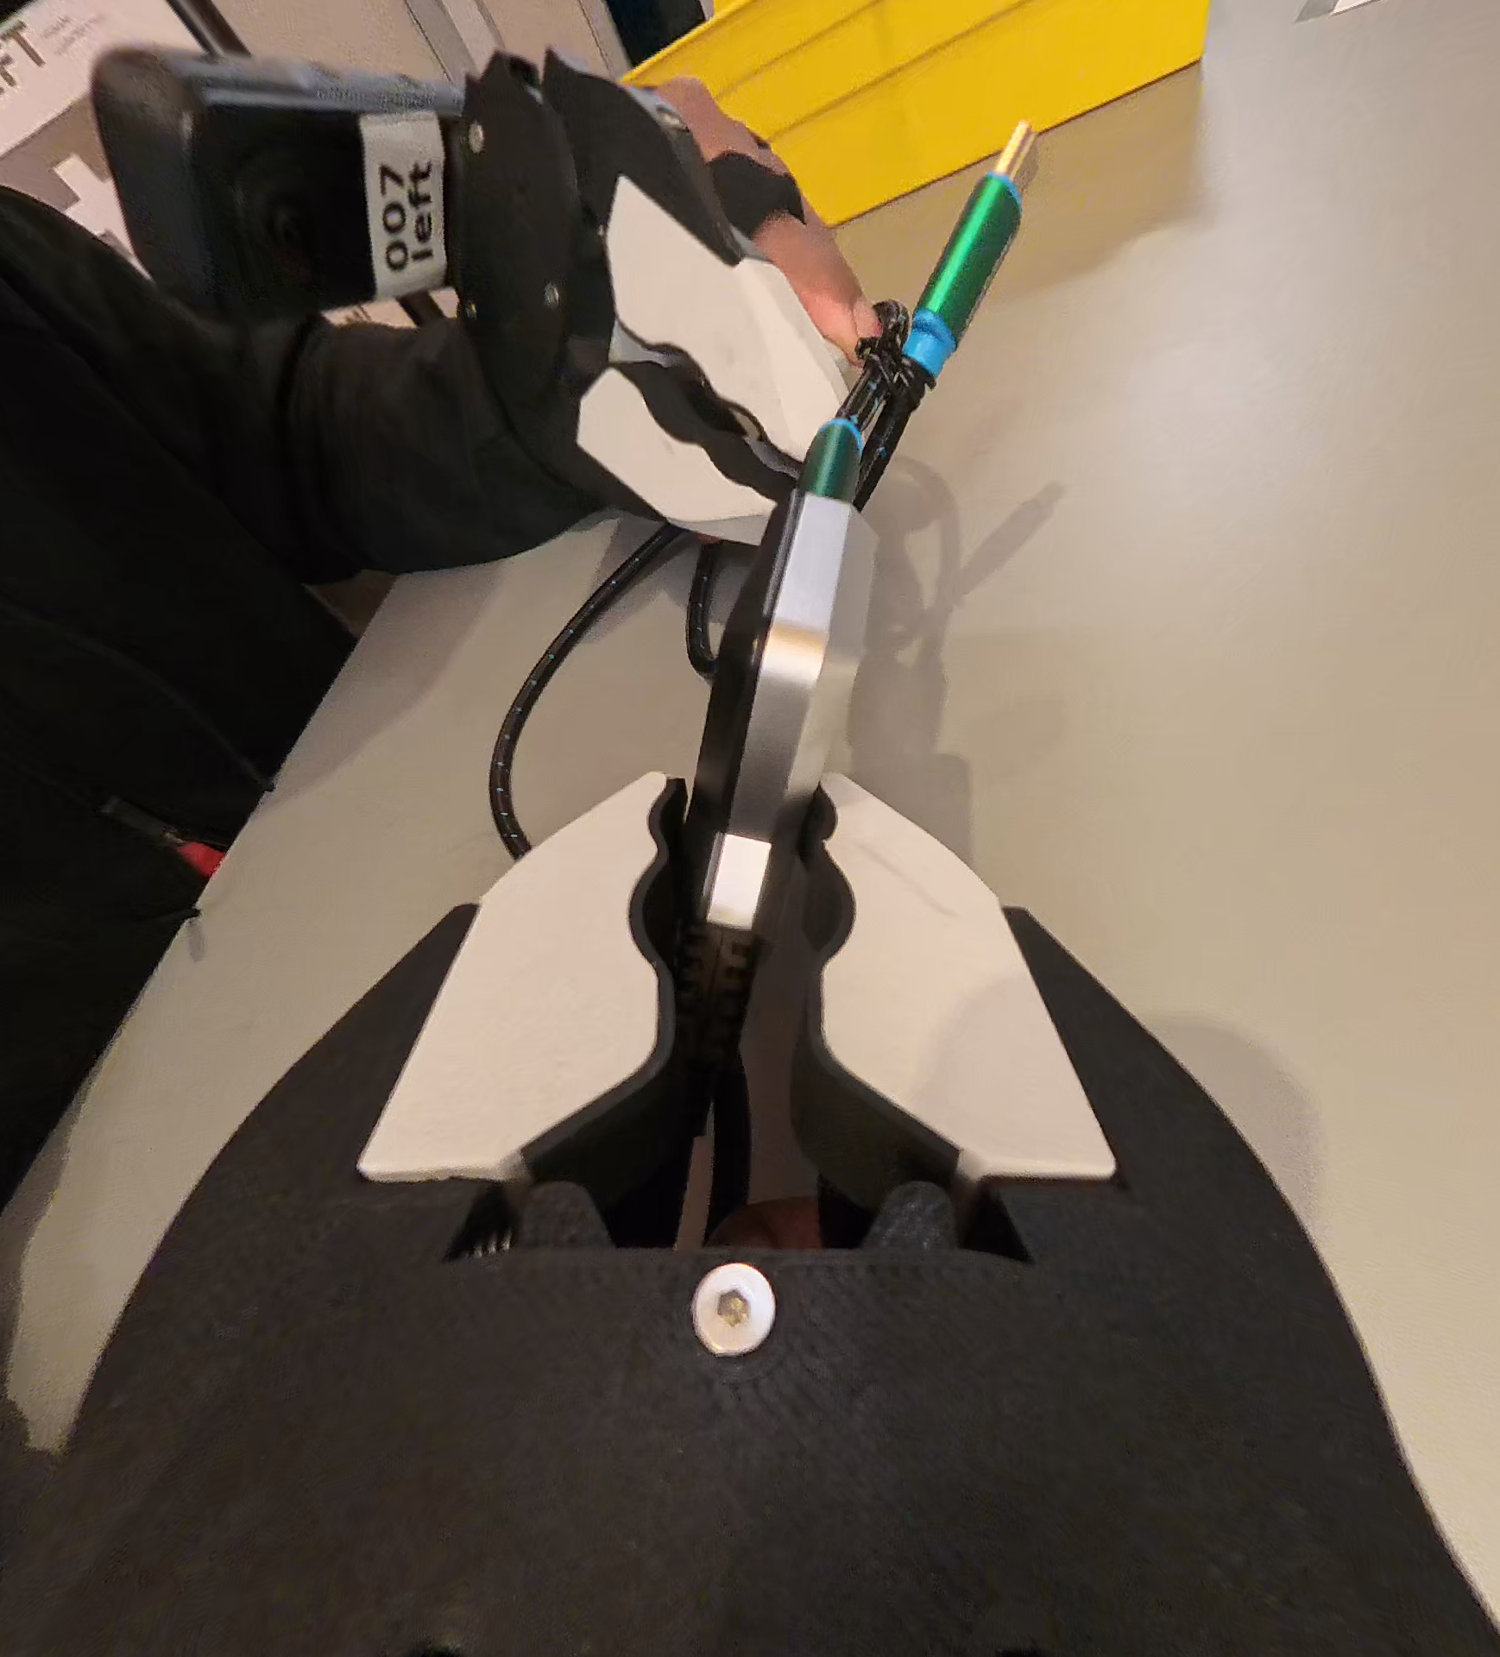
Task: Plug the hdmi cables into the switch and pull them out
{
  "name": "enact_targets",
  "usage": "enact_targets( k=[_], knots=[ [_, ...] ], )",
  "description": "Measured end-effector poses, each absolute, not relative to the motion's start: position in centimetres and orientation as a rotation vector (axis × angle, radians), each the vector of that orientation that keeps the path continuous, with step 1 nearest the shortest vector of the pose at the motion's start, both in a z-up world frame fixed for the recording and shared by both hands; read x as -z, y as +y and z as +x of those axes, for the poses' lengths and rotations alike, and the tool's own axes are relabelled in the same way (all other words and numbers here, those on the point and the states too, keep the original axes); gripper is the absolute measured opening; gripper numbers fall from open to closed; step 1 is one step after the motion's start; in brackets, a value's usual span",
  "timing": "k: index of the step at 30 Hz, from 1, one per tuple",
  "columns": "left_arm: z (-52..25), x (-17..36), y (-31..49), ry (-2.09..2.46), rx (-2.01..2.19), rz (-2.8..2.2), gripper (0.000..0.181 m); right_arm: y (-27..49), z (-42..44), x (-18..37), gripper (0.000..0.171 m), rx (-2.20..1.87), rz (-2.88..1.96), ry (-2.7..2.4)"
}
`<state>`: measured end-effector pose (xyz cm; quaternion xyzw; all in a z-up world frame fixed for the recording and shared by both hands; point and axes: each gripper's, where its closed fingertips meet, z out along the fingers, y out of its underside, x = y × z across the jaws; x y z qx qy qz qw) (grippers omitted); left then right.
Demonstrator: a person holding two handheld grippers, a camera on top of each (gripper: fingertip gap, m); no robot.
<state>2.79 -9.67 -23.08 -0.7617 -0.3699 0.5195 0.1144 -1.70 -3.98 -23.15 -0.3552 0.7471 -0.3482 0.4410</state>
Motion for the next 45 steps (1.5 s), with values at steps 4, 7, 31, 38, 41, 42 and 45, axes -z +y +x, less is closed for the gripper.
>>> enact_targets(
  k=[4,7,31,38,41,42,45],
  knots=[
    [2.5,22.8,-9.8,-1.009,-1.665,-2.304,0.007,-3.9,-1.8,23.0,0.025,0.861,-0.872,1.840],
    [2.4,22.7,-10.0,-0.945,-1.756,-2.368,0.007,-3.9,-1.8,22.9,0.025,0.857,-0.864,1.834],
    [1.5,21.1,-9.1,-0.507,-2.208,-2.445,0.006,-3.1,-2.5,22.4,0.025,0.813,-0.828,1.769],
    [1.7,20.9,-8.3,-0.386,-2.272,-2.456,0.006,-2.7,-2.6,22.4,0.025,0.790,-0.828,1.756],
    [1.8,20.9,-8.1,-0.345,-2.295,-2.462,0.006,-2.6,-2.6,22.4,0.025,0.782,-0.831,1.754],
    [1.8,20.8,-8.0,-0.336,-2.298,-2.458,0.006,-2.5,-2.5,22.4,0.025,0.781,-0.833,1.752],
    [2.0,20.8,-7.9,-0.306,-2.307,-2.462,0.006,-2.5,-2.5,22.4,0.025,0.775,-0.836,1.753]
  ],
)
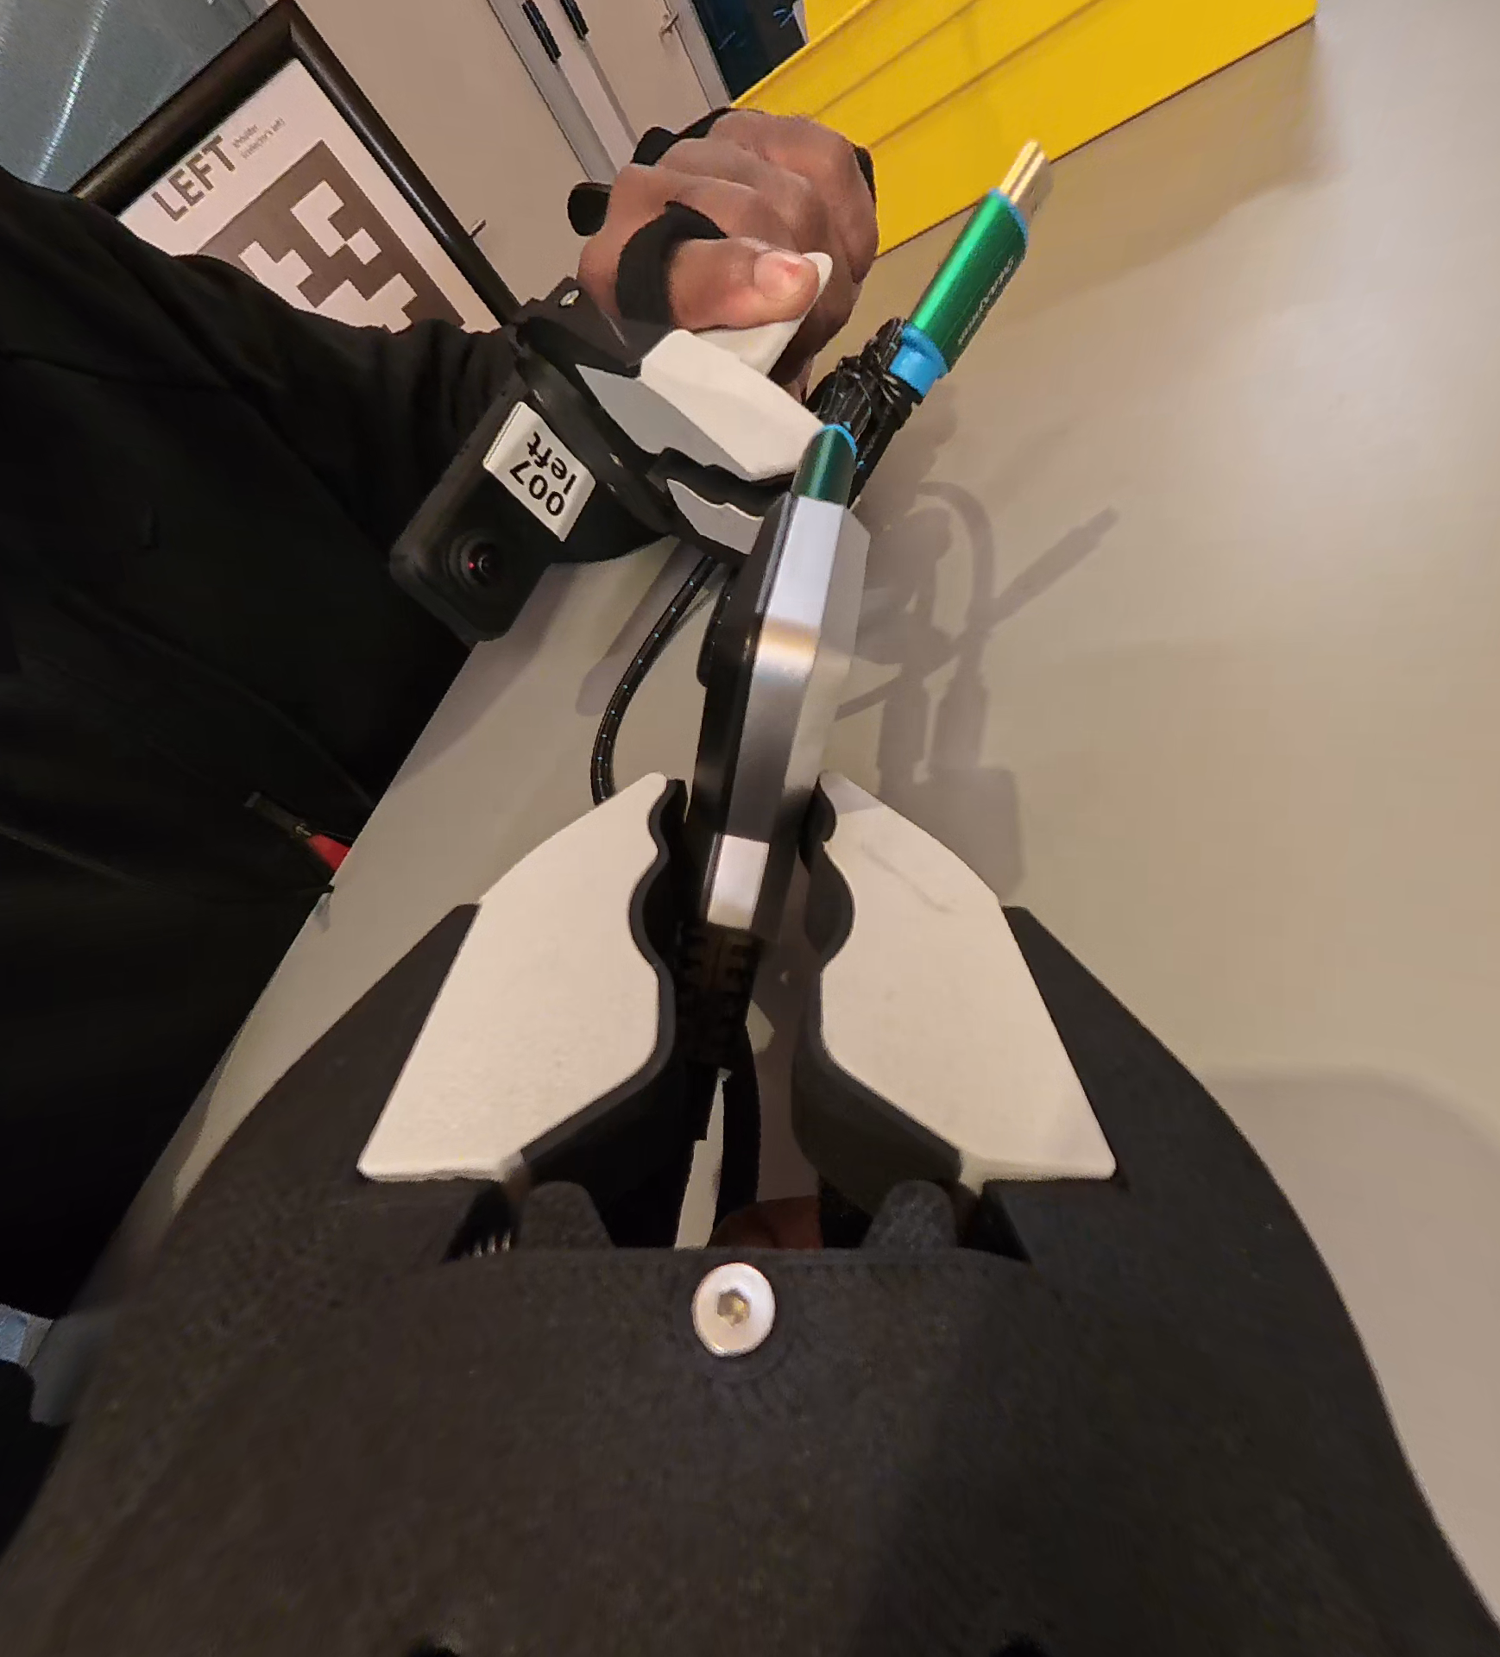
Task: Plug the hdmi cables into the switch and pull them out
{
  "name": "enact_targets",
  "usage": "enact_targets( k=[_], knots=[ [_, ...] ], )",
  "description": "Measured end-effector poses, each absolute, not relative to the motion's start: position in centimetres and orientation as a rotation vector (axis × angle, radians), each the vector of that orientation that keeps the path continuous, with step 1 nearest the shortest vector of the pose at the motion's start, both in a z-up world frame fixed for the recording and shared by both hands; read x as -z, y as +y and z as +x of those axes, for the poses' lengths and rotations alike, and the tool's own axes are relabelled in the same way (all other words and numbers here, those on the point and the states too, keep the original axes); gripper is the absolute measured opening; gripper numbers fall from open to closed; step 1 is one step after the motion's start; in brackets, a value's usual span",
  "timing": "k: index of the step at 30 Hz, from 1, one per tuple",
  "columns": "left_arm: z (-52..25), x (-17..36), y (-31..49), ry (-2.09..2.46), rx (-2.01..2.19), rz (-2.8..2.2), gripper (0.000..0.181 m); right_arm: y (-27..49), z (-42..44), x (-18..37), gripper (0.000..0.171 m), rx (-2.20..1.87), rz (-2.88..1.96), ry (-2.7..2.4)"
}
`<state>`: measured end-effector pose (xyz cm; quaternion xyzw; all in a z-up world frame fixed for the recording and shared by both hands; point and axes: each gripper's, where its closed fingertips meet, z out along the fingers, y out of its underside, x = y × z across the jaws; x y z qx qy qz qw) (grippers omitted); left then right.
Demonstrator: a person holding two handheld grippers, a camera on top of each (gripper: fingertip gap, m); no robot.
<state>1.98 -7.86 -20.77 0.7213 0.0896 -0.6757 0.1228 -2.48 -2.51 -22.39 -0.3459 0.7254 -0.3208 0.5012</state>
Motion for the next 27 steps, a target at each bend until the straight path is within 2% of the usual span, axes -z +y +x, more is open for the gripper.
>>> enact_targets(
  k=[17,27],
  knots=[
    [1.9,20.7,-6.1,0.193,1.907,2.148,0.006,-1.1,-2.6,22.3,0.025,0.716,-0.876,1.710],
    [1.7,21.2,-7.3,0.373,1.839,2.145,0.005,-2.3,-2.5,22.5,0.024,0.740,-0.807,1.743]
  ],
)
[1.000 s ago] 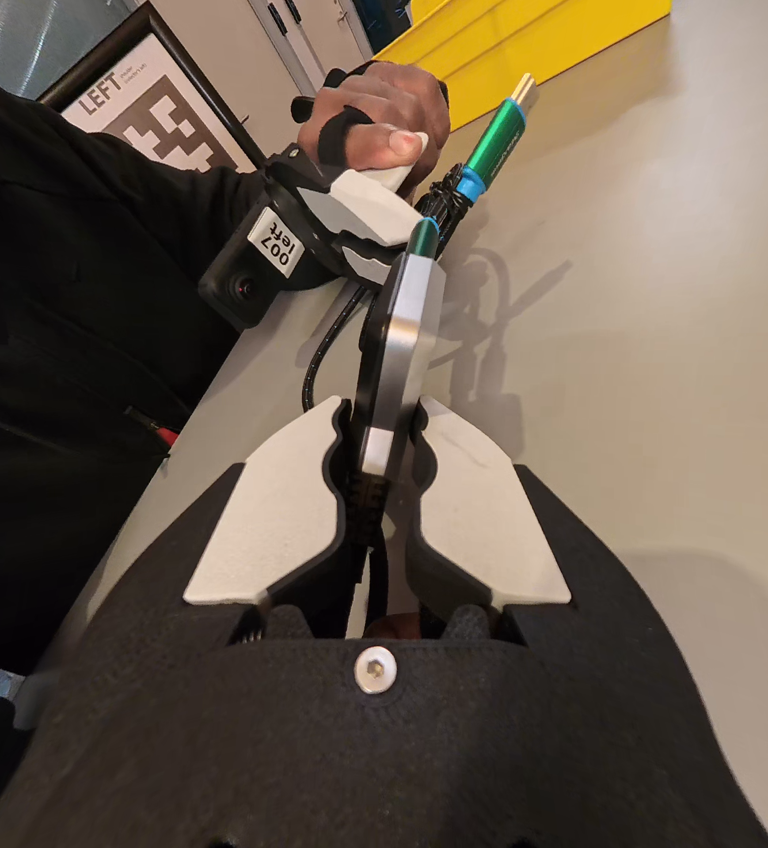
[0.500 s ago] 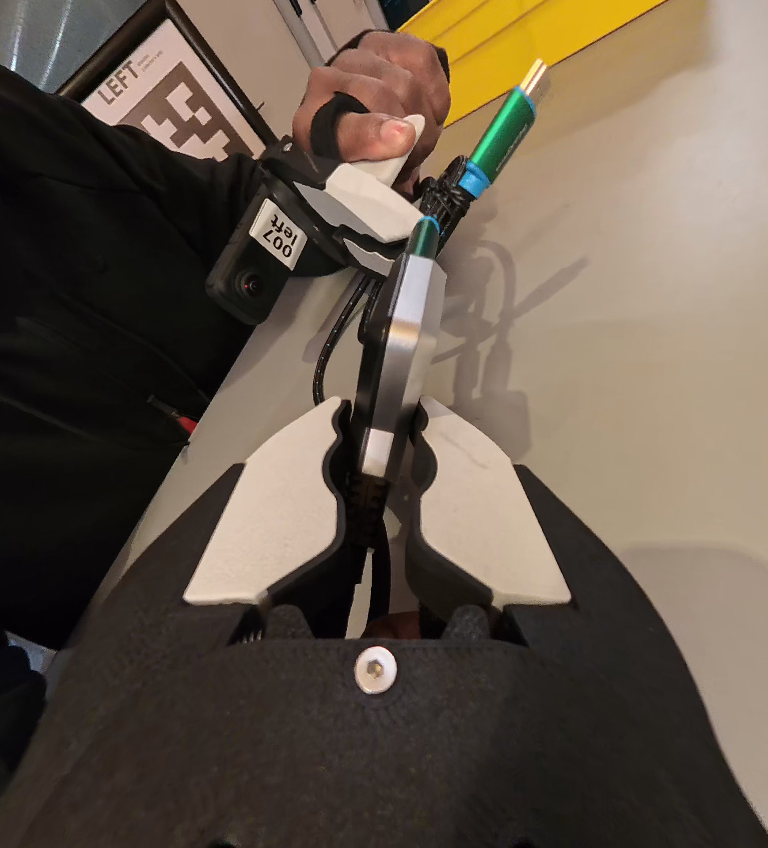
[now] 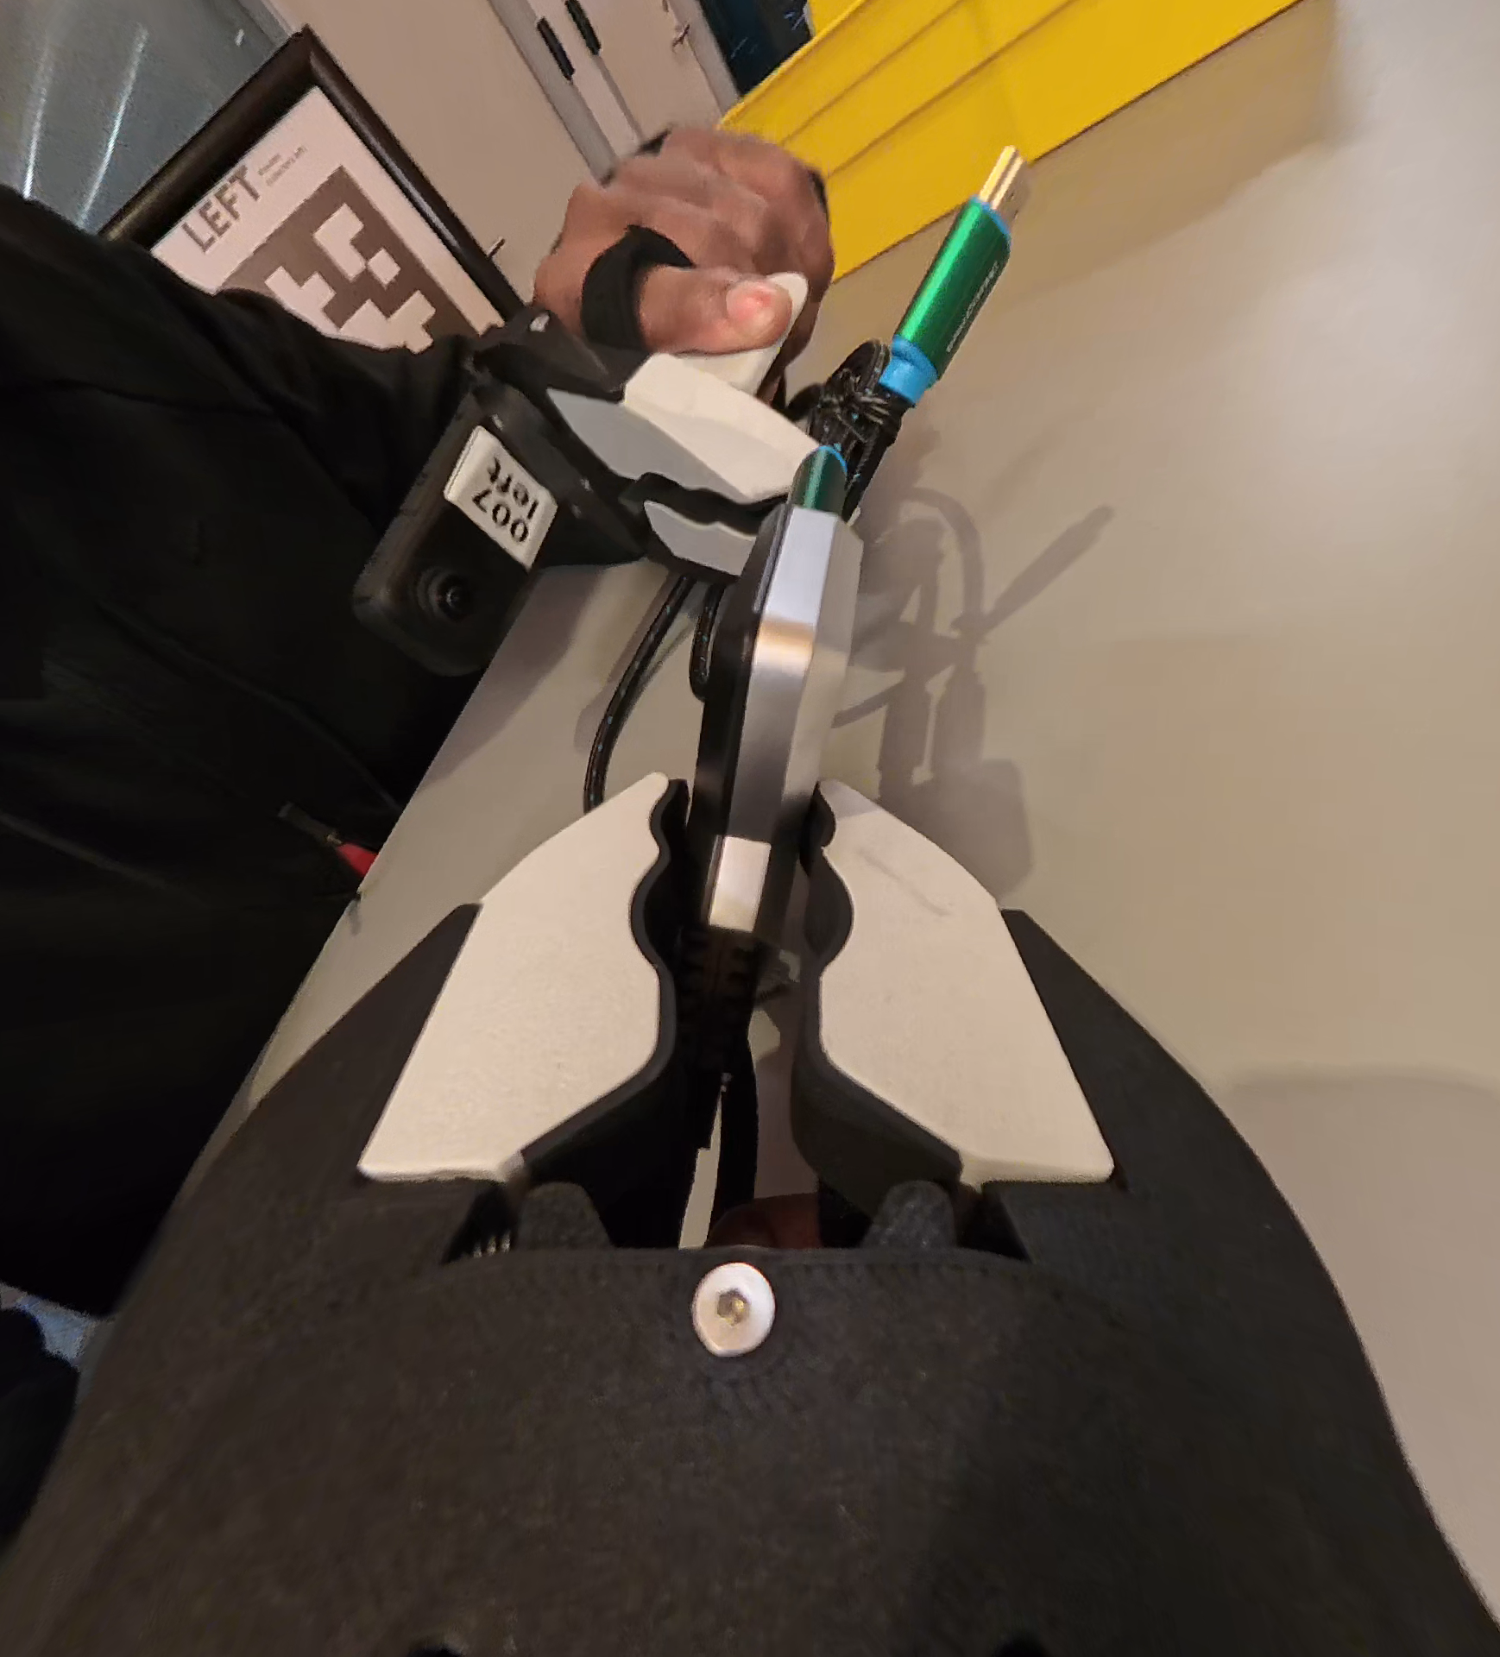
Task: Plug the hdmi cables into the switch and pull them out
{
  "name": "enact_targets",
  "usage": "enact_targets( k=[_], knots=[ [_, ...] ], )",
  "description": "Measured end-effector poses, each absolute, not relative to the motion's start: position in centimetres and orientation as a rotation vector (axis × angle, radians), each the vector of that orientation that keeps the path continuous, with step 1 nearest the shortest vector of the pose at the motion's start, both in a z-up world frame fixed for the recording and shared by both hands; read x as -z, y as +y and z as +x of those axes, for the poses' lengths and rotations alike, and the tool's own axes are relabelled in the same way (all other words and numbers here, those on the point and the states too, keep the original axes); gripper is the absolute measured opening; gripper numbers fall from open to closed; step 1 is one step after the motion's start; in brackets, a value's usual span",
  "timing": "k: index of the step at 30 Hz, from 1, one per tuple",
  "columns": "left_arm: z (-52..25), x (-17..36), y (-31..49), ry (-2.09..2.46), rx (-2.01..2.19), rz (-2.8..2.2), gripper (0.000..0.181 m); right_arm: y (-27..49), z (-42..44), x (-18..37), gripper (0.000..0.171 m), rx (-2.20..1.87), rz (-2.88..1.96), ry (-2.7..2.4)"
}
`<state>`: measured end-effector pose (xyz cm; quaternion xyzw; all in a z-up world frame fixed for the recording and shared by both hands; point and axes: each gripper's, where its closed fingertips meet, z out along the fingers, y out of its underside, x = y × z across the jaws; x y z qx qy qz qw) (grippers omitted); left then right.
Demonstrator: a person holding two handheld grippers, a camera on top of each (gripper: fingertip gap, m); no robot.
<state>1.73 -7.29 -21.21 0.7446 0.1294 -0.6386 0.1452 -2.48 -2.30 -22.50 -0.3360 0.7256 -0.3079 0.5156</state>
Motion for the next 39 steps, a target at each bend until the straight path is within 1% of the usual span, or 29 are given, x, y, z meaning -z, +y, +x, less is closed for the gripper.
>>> enact_targets(
  k=[9,16,19,24,30,39],
  knots=[
    [1.6,20.4,-10.1,0.847,1.900,1.999,0.008,-4.2,-2.1,22.3,0.024,0.799,-0.692,1.778],
    [1.9,20.2,-11.0,1.115,1.924,1.952,0.009,-6.1,-2.5,22.0,0.024,0.886,-0.578,1.806],
    [1.8,20.4,-11.2,1.208,1.929,1.967,0.008,-5.8,-2.1,22.0,0.024,0.873,-0.606,1.797],
    [1.7,20.3,-10.8,1.023,1.969,2.044,0.007,-5.2,-2.0,21.8,0.024,0.870,-0.638,1.769],
    [2.2,20.6,-8.8,0.610,1.986,2.229,0.006,-4.1,-1.8,21.8,0.024,0.839,-0.720,1.745],
    [2.2,20.5,-7.2,0.344,1.970,2.227,0.006,-2.5,-1.8,21.7,0.025,0.767,-0.779,1.692]
  ],
)
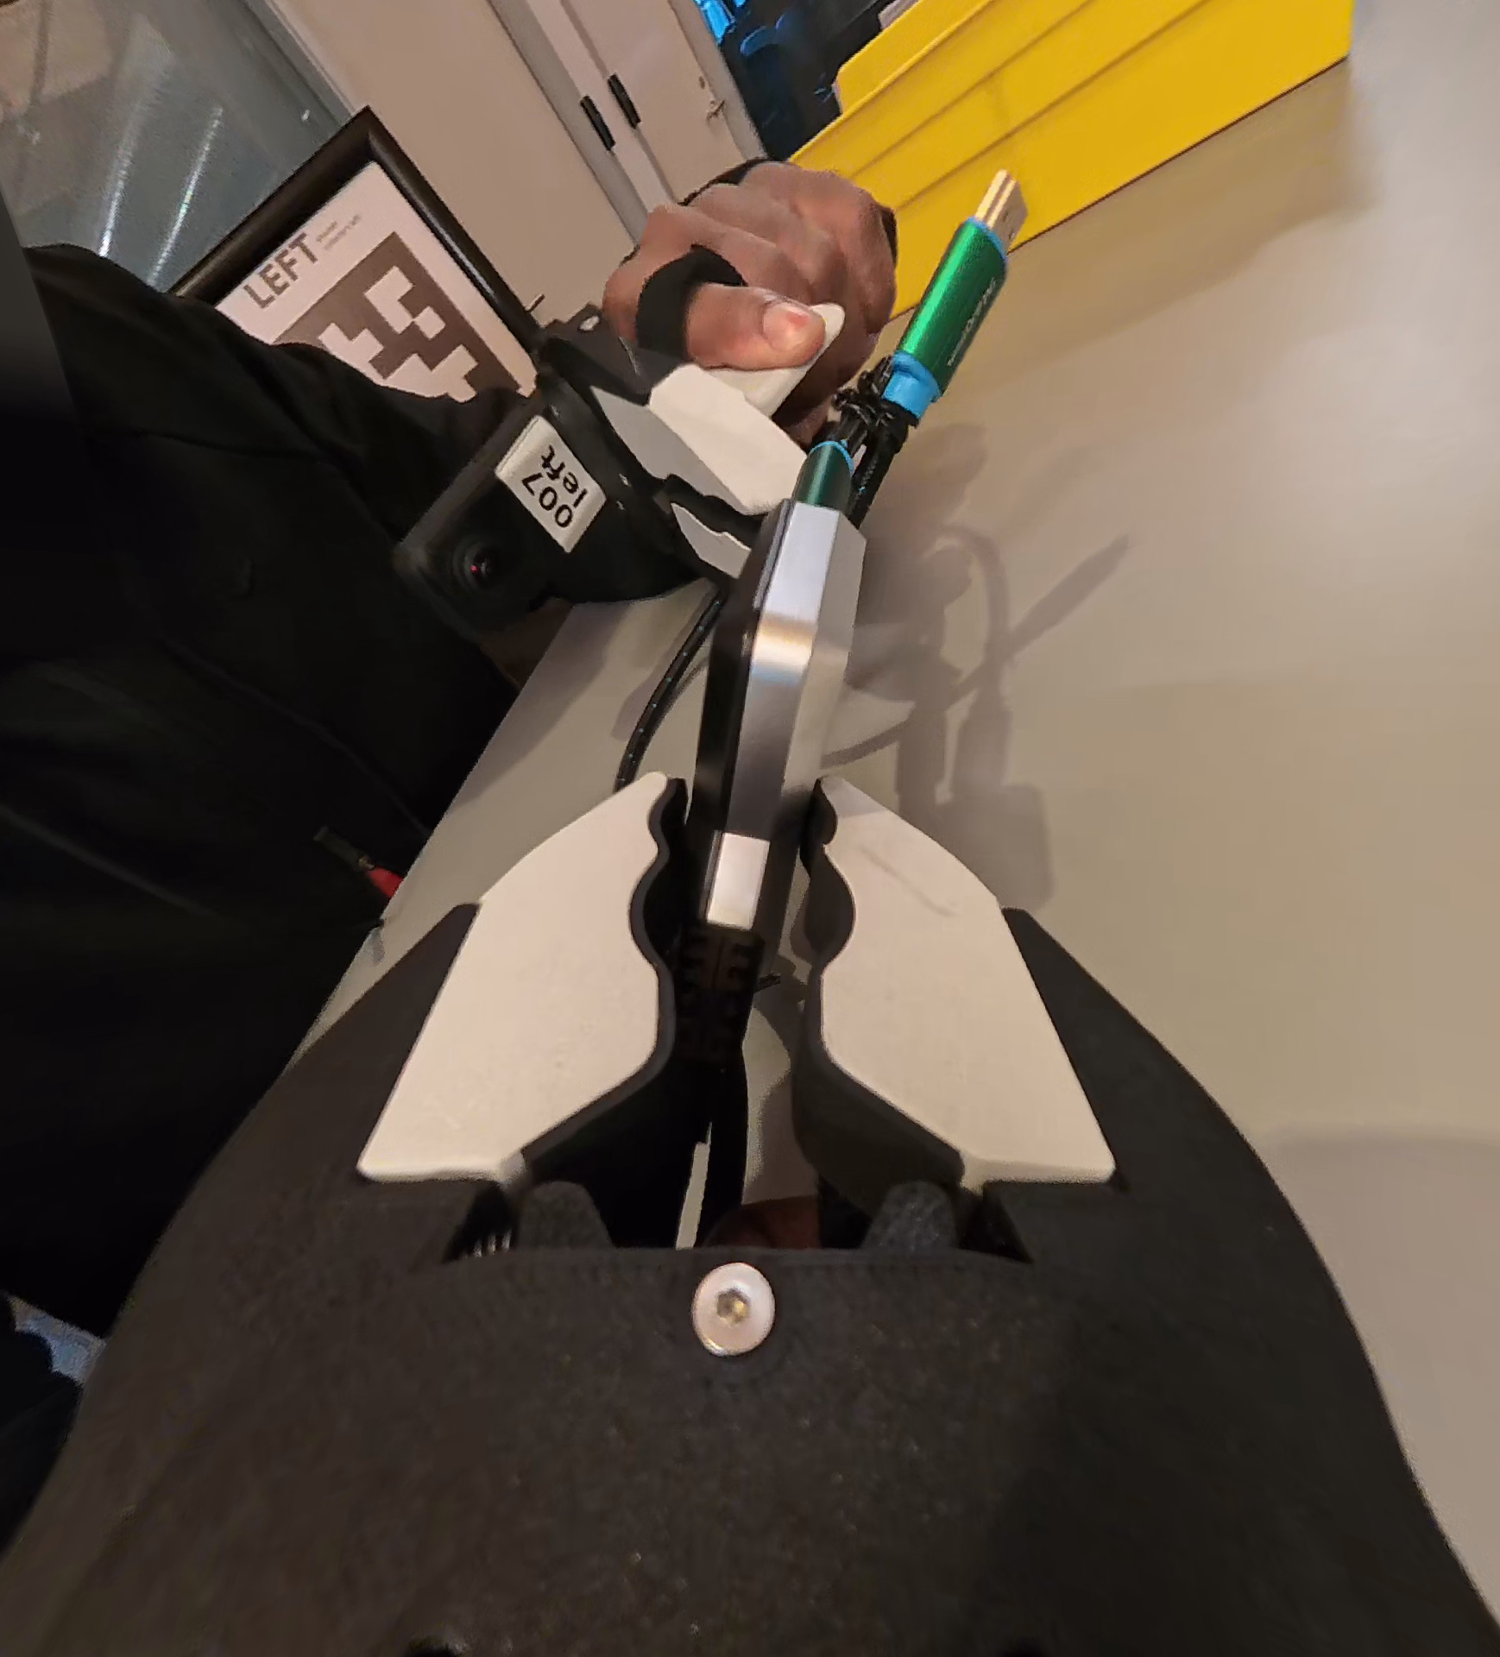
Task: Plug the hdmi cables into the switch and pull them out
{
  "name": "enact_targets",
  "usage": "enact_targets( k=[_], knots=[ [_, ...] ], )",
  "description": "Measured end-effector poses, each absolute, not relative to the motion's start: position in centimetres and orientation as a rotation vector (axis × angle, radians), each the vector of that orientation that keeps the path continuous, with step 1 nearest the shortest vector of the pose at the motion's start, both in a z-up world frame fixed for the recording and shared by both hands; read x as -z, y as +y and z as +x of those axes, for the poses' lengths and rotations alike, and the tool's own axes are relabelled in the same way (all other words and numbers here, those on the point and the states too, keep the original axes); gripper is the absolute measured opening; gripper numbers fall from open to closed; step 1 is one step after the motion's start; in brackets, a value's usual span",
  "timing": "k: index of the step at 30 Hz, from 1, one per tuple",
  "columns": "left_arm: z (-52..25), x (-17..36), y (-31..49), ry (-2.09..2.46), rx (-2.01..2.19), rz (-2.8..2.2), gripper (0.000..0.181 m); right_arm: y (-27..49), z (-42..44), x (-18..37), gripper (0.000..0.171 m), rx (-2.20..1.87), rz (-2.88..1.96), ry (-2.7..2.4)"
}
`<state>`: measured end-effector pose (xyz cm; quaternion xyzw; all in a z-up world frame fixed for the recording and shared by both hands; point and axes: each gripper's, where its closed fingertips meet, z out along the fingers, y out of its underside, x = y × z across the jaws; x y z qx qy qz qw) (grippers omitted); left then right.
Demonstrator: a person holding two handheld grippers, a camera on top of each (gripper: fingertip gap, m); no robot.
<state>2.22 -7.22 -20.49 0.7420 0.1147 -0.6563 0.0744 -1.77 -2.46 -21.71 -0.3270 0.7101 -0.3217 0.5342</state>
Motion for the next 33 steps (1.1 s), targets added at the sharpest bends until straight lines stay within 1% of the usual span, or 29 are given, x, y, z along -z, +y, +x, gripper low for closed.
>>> enact_targets(
  k=[9,17,23,27,31,33],
  knots=[
    [1.8,19.7,-5.5,0.219,2.004,2.150,0.006,-0.9,-1.6,21.0,0.025,0.709,-0.819,1.597],
    [1.3,21.0,-5.3,0.273,1.946,2.193,0.006,-1.3,-1.4,21.9,0.024,0.682,-0.815,1.660],
    [1.4,22.6,-7.6,0.483,1.894,2.320,0.008,-3.0,-1.3,23.4,0.025,0.677,-0.740,1.803],
    [1.8,22.6,-8.1,0.631,1.944,2.393,0.028,-3.6,-1.4,25.3,0.029,0.642,-0.725,1.957],
    [2.3,20.6,-7.8,0.792,2.148,2.415,0.029,-4.5,-2.8,26.2,0.036,0.683,-0.698,2.084],
    [2.6,19.9,-8.3,0.888,2.204,2.404,0.031,-4.9,-3.4,26.2,0.037,0.709,-0.668,2.106]
  ],
)
